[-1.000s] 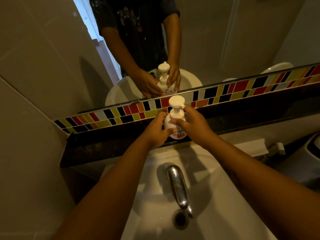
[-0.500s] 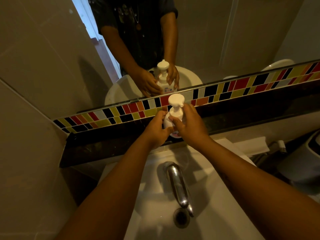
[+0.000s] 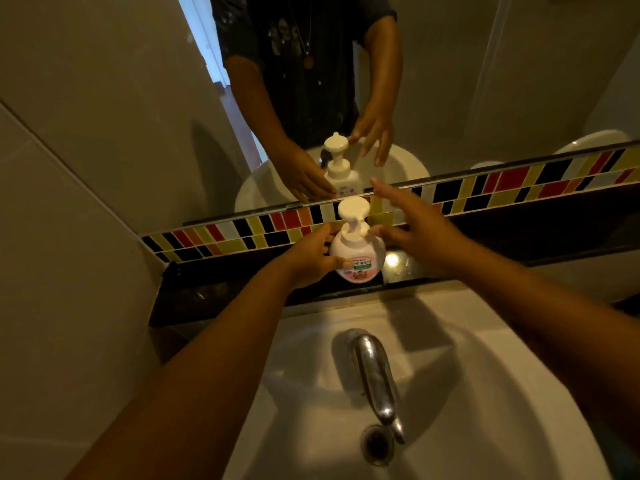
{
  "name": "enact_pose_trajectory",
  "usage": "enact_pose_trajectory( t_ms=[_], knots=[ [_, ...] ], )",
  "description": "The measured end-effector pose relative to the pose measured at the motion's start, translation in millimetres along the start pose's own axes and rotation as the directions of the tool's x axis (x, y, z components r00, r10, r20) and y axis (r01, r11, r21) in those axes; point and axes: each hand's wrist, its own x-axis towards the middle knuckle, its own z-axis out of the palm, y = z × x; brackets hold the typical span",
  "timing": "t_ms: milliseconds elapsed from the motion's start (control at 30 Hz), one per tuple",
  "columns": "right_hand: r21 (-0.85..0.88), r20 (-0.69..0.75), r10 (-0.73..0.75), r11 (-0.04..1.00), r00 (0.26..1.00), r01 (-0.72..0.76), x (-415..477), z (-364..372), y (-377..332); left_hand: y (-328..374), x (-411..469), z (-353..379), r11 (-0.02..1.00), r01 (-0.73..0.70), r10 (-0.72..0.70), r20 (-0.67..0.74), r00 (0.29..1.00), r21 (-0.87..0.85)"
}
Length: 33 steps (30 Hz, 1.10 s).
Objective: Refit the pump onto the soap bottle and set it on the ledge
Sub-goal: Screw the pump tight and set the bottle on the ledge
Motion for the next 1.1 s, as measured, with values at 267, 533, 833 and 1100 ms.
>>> enact_pose_trajectory(
  t_ms=[267,533,833,1100],
  knots=[
    [-0.349,0.222,-0.241,0.885,0.945,0.308,21,-19,-25,-5,1,2,0.999,0.043,-0.043,-0.059,0.997,0.004],
    [-0.458,0.231,-0.257,0.822,0.938,0.338,21,-21,-23,-5,1,3,0.999,0.039,-0.038,-0.065,0.997,0.012],
    [-0.463,0.125,-0.286,0.830,0.950,0.311,15,-9,-16,-6,0,3,0.999,0.030,-0.028,-0.070,0.997,0.019],
    [-0.328,0.046,-0.198,0.923,0.979,0.202,7,1,-14,-7,-1,4,1.000,0.011,-0.010,-0.084,0.996,0.014]
  ],
)
